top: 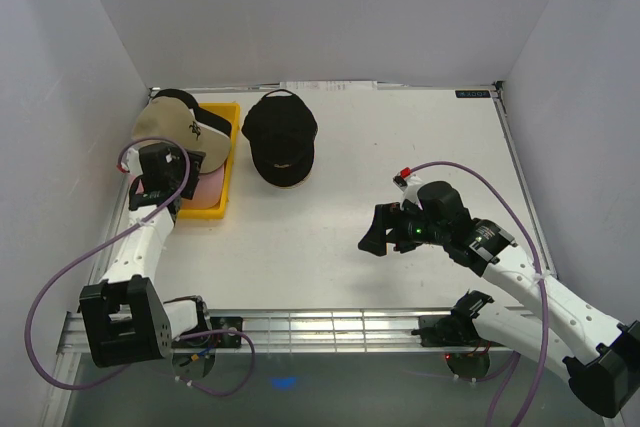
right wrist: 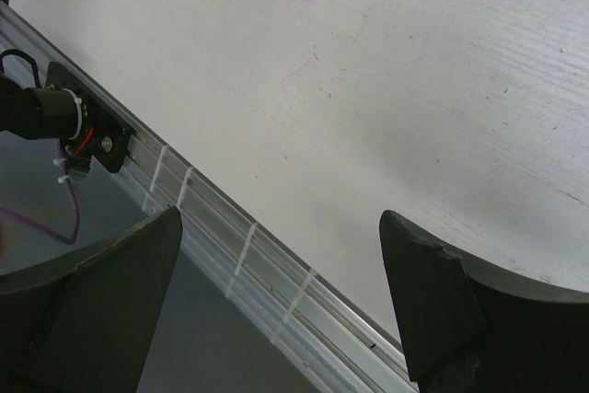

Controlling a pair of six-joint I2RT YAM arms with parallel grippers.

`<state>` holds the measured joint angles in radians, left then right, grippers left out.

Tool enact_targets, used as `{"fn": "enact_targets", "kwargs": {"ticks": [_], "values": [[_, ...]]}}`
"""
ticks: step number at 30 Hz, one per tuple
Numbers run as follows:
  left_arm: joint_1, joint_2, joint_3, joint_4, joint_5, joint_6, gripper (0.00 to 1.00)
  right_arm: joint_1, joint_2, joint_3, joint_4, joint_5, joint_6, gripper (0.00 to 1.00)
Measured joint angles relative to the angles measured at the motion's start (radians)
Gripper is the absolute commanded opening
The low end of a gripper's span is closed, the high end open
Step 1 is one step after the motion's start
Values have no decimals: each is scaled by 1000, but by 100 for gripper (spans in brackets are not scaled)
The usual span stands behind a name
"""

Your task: Stack the hats

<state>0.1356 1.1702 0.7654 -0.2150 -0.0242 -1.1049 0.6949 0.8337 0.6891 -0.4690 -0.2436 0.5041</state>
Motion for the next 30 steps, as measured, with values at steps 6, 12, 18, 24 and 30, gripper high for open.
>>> {"fn": "enact_targets", "kwargs": {"ticks": [6,12,18,24,30], "values": [[3,18,-27,29,9,4,78,0,10,0,0,3,-7,92],[13,32,-41,71,13,11,78,0,11,0,0,6,-14,92],[15,39,-50,124,14,19,78,0,11,0,0,9,-16,92],[26,73,-54,160,14,24,77,0,18,0,0,10,-18,92],[26,93,-65,205,14,22,77,0,19,0,0,10,-18,92]]}}
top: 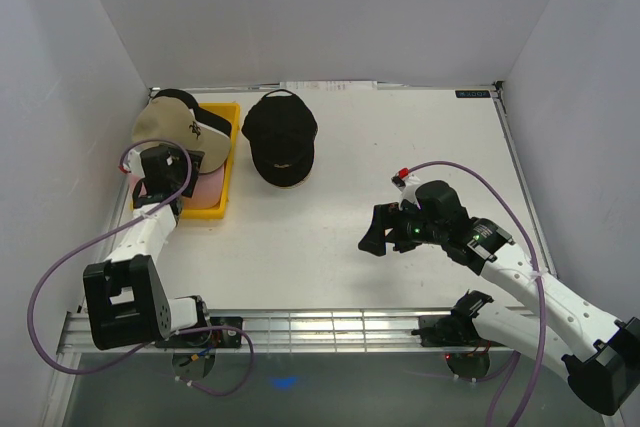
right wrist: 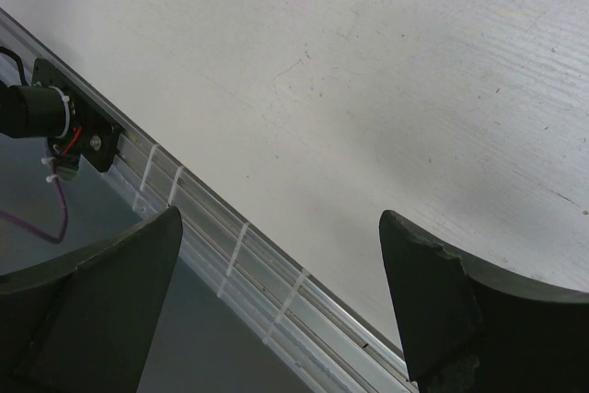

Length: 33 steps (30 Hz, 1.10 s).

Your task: Stack the hats

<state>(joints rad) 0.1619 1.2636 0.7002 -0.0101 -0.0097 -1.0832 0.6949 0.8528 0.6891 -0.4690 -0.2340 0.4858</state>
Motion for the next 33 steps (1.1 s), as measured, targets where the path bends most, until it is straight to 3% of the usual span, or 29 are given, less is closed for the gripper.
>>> {"fn": "enact_targets", "kwargs": {"ticks": [19,26,33], "values": [[1,61,-23,124,30,-35,71,0,-2,0,-2,8,0,92],[1,75,-34,138,33,-43,60,0,-2,0,-3,15,-1,92],[1,75,-32,152,36,-44,38,0,-2,0,-3,16,-3,92]]}}
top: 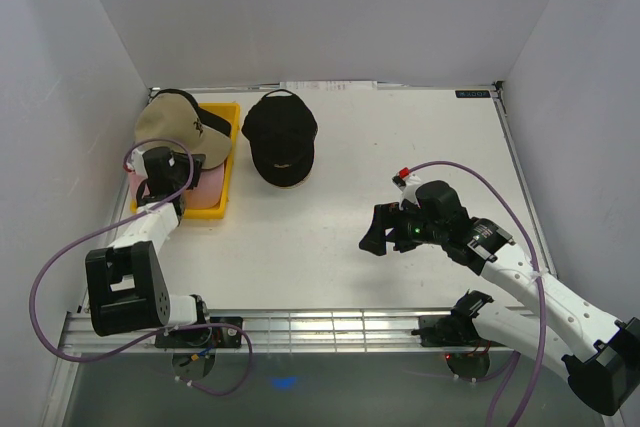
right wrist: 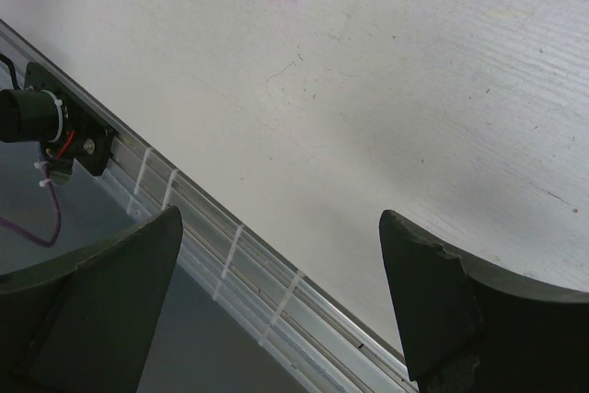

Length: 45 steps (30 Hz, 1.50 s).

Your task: Stack the hats

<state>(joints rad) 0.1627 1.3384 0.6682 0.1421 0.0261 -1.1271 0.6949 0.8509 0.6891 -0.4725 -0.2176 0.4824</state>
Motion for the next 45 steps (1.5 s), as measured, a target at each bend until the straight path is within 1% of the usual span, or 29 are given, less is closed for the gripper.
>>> {"fn": "enact_targets", "kwargs": {"ticks": [1,3,4,7,8,9,19,34,40,45], "values": [[0,0,3,2,2,1,31,0,0,0,0,0,0,92],[0,0,12,10,8,0,26,0,0,0,-1,2,0,92],[0,0,21,17,14,3,19,0,0,0,-2,3,-1,92],[-2,-1,40,27,24,6,14,0,0,0,-3,4,-2,92],[-1,-2,44,29,24,7,2,0,0,0,-3,5,-2,92],[-1,-2,47,29,25,7,0,0,1,0,-3,6,-3,92],[-1,-2,90,54,46,2,0,0,14,0,-4,6,-13,92],[-1,7,274,94,75,20,0,0,15,1,-5,6,-16,92],[-1,24,345,127,129,23,0,0,31,13,-8,7,-20,92],[0,29,394,173,199,8,0,0,44,47,-21,9,-23,92]]}}
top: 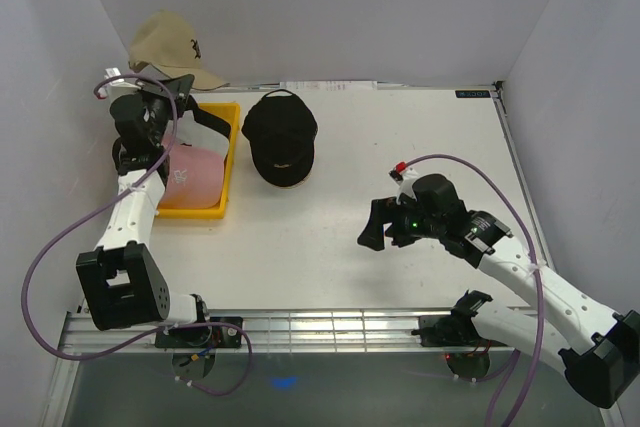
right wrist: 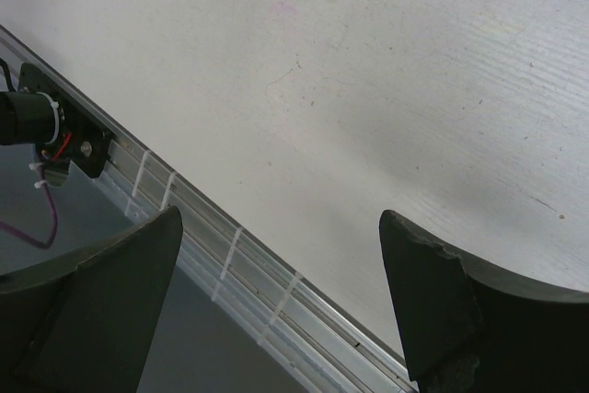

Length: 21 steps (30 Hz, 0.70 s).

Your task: Stack the hats

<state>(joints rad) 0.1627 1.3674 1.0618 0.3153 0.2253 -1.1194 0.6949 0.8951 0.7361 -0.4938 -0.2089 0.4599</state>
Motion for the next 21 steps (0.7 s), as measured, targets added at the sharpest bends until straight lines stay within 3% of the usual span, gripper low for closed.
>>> {"fn": "enact_targets", "kwargs": {"ticks": [5,11,21], "values": [[5,4,63,70,122,-62,0,0,42,95,-12,-4,-1,92],[6,4,77,269,303,-221,0,0,130,278,-16,-34,1,92],[6,6,-9,749,557,-610,0,-76,377,731,54,-274,58,97]]}}
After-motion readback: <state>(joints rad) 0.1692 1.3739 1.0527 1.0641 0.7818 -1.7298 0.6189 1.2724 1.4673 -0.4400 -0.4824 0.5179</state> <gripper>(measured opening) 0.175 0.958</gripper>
